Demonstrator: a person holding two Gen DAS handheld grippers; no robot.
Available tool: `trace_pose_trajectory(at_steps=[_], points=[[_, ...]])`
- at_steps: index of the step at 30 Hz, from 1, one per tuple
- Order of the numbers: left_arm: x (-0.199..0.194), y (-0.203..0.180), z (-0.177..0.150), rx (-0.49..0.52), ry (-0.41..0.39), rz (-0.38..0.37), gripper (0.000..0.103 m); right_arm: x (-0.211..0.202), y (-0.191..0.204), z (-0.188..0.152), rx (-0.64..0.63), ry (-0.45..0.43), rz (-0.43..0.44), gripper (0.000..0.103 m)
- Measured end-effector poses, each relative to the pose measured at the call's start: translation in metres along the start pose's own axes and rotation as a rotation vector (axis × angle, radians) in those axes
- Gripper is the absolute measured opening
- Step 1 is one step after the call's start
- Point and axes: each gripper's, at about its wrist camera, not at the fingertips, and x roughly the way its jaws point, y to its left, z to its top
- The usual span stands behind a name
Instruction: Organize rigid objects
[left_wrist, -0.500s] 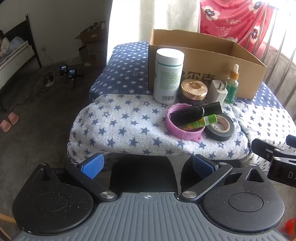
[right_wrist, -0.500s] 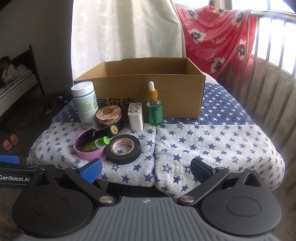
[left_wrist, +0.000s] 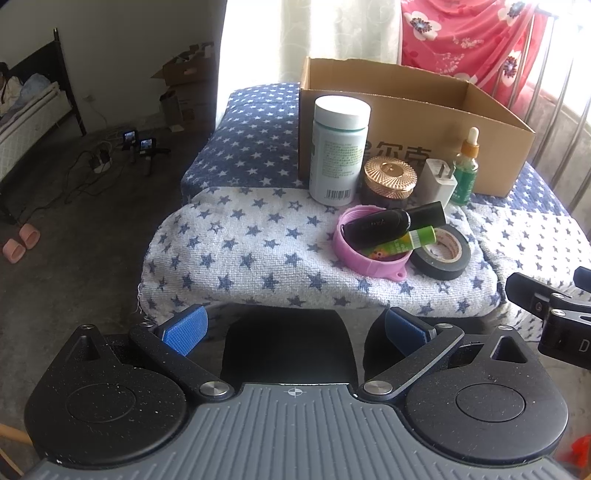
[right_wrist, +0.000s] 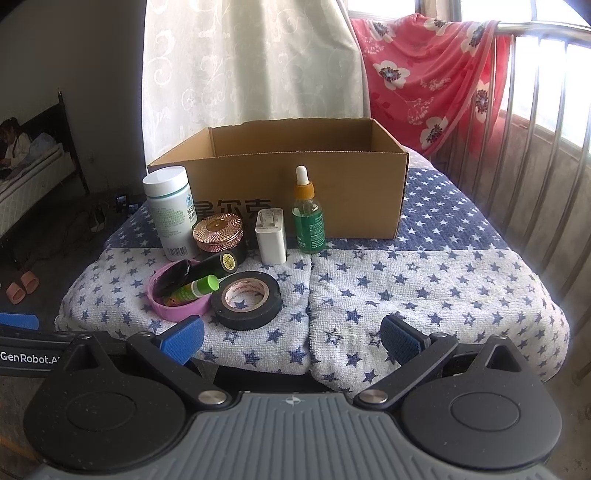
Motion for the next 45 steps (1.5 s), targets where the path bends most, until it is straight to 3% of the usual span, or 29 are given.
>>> trace_pose_trajectory(at_steps=[45], points=[[-0.0001,0.0041,0.0028,0.003,0.001,0.010,0.103,0.0022,-0.0010,0.0018,0.015,-0.019,0.029,0.103]])
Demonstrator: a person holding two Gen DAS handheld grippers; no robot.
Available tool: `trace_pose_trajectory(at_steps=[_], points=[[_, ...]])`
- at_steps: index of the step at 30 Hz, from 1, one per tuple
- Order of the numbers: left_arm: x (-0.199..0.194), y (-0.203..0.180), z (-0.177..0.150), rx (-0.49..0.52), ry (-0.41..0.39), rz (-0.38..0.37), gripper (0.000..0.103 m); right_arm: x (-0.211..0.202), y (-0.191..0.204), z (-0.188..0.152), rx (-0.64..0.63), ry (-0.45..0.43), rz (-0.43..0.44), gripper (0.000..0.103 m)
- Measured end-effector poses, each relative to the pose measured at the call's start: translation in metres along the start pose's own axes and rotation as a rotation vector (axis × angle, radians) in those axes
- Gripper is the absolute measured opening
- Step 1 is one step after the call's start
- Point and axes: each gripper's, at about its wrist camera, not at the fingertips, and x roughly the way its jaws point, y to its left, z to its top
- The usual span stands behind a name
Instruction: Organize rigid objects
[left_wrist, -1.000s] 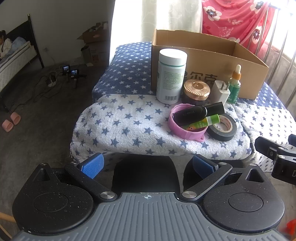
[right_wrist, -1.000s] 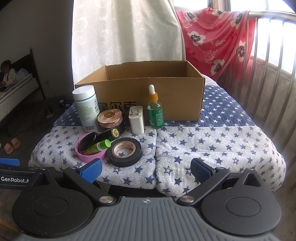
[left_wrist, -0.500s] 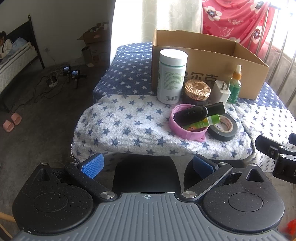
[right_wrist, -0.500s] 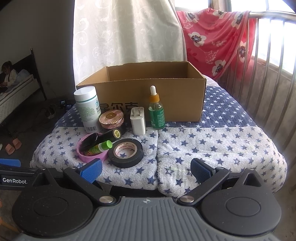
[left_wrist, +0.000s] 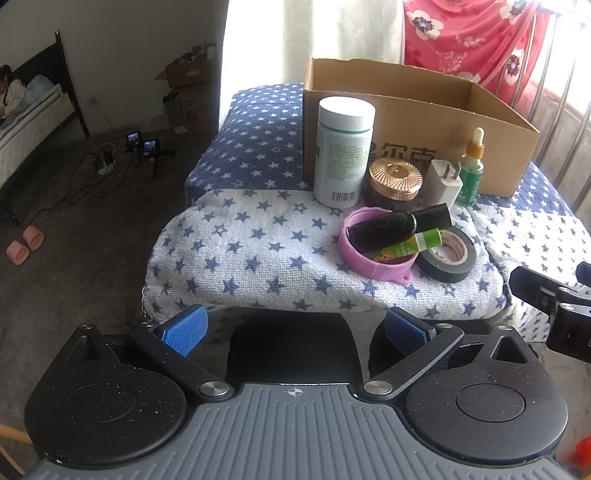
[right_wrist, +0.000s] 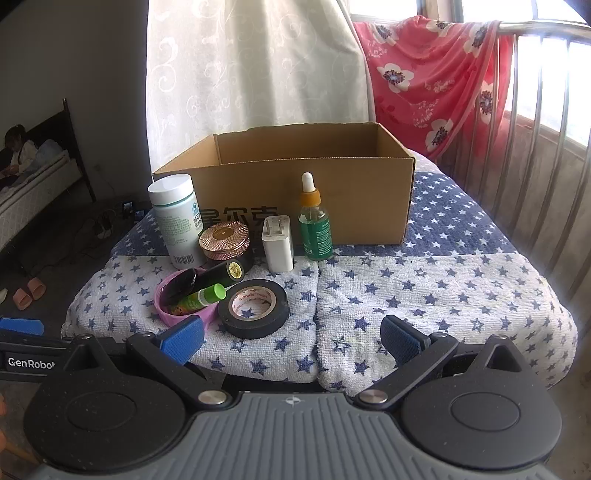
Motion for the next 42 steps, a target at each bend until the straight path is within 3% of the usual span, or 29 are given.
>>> trace_pose_trajectory(at_steps=[30,42], points=[[0.009,-0.006,0.002,0.009,0.011,0.010,0.103,0.008,-0.004,0.002,0.021,0.006,0.014,0.103],[0.018,-0.010,0.012,0.022,0.020,0.021,0.103,0.016,-0.007,0.017,0.006,-0.043,0.045,0.103]])
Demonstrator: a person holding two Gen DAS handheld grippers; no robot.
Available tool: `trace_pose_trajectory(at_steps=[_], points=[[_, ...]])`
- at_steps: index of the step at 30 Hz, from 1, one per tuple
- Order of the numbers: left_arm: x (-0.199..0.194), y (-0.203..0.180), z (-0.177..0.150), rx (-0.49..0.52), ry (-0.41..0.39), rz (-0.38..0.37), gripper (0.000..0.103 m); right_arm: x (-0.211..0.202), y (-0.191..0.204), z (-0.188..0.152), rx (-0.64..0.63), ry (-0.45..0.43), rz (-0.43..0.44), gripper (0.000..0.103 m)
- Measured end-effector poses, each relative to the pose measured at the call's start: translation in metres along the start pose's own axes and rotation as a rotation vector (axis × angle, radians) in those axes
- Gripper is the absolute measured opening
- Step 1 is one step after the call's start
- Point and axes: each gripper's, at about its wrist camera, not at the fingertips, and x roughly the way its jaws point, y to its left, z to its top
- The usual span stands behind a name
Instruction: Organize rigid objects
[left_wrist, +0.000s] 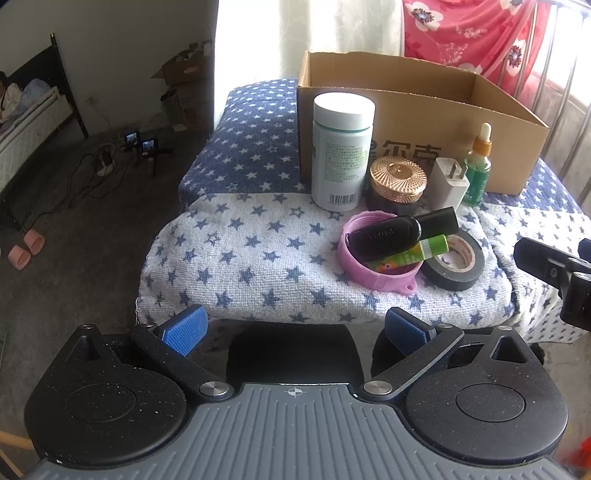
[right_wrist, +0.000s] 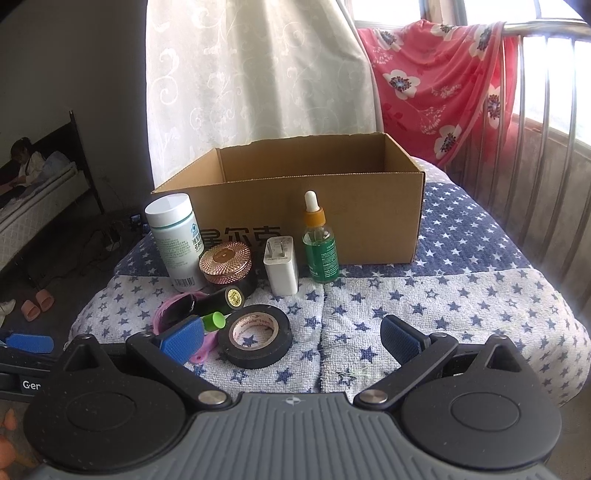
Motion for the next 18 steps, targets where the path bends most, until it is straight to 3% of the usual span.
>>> trace_pose_trajectory(at_steps=[7,18], points=[[0.010,-0.004,0.010,0.012,0.005,-0.002,0.103,0.011,-0.004,0.012,-0.008,-0.022,0.028,0.103],[0.026,-0.010,0.029,0.049,-0.013,-0.051,0.103,0.036,-0.019,0.028,0.065,-0.027,0.171,0.103]])
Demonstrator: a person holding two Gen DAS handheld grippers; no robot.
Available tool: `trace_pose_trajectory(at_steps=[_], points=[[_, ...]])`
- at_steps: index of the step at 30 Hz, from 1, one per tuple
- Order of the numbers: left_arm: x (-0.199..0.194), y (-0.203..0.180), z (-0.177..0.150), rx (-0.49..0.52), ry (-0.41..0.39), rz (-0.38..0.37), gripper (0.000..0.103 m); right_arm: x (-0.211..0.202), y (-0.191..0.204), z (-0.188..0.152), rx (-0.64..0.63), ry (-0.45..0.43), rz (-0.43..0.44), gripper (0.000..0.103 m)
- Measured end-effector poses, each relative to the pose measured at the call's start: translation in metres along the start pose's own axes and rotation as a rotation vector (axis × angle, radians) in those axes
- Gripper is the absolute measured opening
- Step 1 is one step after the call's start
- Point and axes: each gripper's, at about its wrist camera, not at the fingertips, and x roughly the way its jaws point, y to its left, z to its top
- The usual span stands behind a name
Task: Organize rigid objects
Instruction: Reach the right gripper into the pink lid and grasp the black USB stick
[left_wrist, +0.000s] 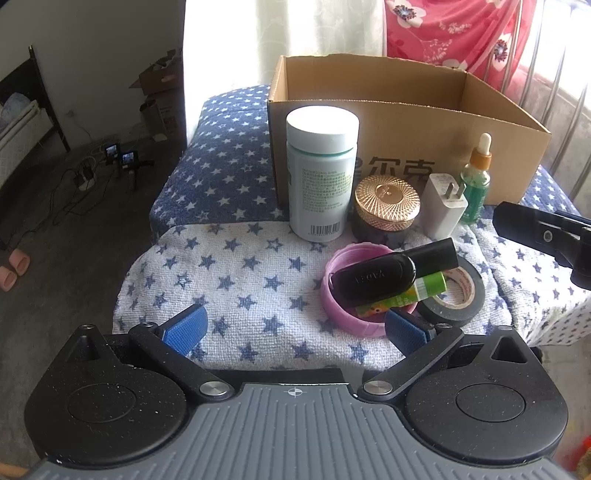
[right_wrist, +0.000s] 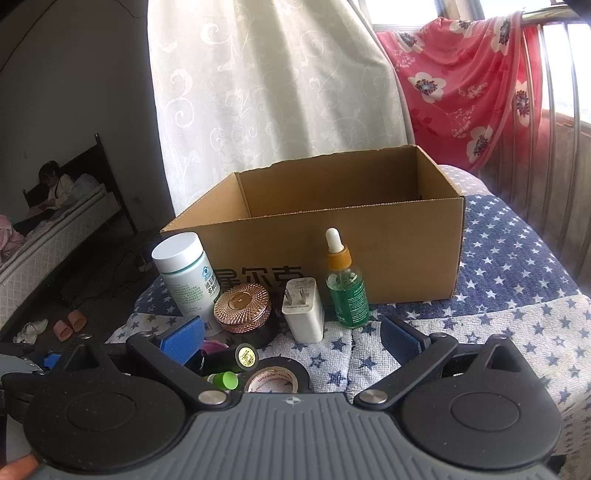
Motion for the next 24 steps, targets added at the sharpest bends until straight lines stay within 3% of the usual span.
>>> trace_pose_trajectory(at_steps=[3,11,15,18,24], points=[[-0.001,0.003,0.001,0.000,-0.050,-0.054,0.103,0.005,-0.007,0.002,0.046,0.002,0.060,0.101],[0.004,0.005,0.004,0.001,-0.136,-0.259,0.093,0.013,-0.026,-0.003,0.148,0.032,0.162,0.078],[0.012,-0.006,0.007,0.054,-0.123,-0.295,0.073,0.022,-0.029,-0.006,0.185,0.064,0.213,0.070],[0.017,-0.012,0.007,0.092,-0.104,-0.317,0.065,0.029,-0.028,-0.007,0.189,0.087,0.227,0.066],[0.023,-0.015,0.006,0.125,-0.087,-0.331,0.062,0.044,-0.027,-0.010,0.203,0.131,0.251,0.056]])
